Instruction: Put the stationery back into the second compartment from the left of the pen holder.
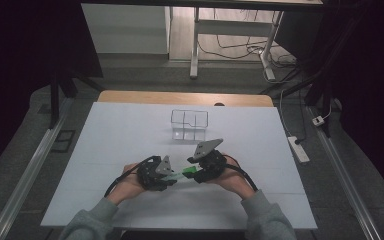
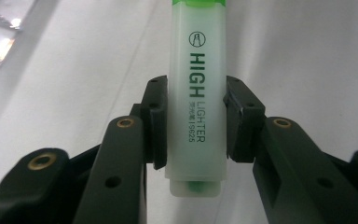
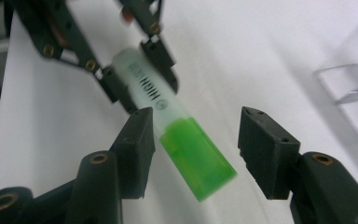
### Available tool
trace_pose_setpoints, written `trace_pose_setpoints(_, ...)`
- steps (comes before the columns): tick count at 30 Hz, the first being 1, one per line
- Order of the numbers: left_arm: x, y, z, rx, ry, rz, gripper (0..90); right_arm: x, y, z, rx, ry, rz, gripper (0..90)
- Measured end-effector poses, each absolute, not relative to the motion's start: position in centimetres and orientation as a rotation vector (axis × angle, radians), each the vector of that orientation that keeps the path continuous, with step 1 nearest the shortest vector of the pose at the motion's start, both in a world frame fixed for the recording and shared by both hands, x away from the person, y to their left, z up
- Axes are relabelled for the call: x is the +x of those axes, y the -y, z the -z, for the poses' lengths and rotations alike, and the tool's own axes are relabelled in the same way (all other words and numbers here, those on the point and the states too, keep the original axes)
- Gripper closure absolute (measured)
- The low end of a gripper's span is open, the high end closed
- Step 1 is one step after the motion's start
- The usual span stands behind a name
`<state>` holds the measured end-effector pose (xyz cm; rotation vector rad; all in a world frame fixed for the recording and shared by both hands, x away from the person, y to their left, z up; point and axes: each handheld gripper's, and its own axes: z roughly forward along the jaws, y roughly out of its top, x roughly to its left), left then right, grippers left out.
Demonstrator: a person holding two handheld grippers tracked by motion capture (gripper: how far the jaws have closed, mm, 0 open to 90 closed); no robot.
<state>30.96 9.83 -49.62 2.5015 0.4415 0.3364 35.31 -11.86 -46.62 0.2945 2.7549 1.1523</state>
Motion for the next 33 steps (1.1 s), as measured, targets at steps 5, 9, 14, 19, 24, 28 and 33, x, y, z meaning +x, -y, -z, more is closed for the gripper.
trace_pose_setpoints(5,31.2,-10.6,49.6,2.453,-0.506,-0.374,64.3,35.8,13.0,46.0,0.433,-2.68,-1.253,41.7)
trace_pose_setpoints(9,31.3,-11.2,49.4,2.392,-0.567,-0.391,64.3,36.0,13.4,45.9,0.504,-2.617,-1.283,39.1)
trace_pose_setpoints(14,31.3,-11.7,49.2,2.325,-0.613,-0.439,64.3,36.2,13.7,45.8,0.57,-2.569,-1.327,35.6)
trace_pose_setpoints(19,31.2,-12.0,49.1,2.286,-0.637,-0.48,64.3,36.2,13.8,45.9,0.624,-2.559,-1.346,32.7)
trace_pose_setpoints(24,31.1,-12.0,49.0,2.246,-0.647,-0.51,64.3,36.2,13.5,46.2,0.659,-2.563,-1.36,31.9)
trace_pose_setpoints(28,30.9,-11.7,49.0,2.234,-0.638,-0.526,64.3,36.2,13.2,46.4,0.69,-2.562,-1.392,30.4)
trace_pose_setpoints(33,30.5,-10.9,49.1,2.235,-0.612,-0.54,64.2,36.1,12.7,46.7,0.707,-2.561,-1.4,30.0)
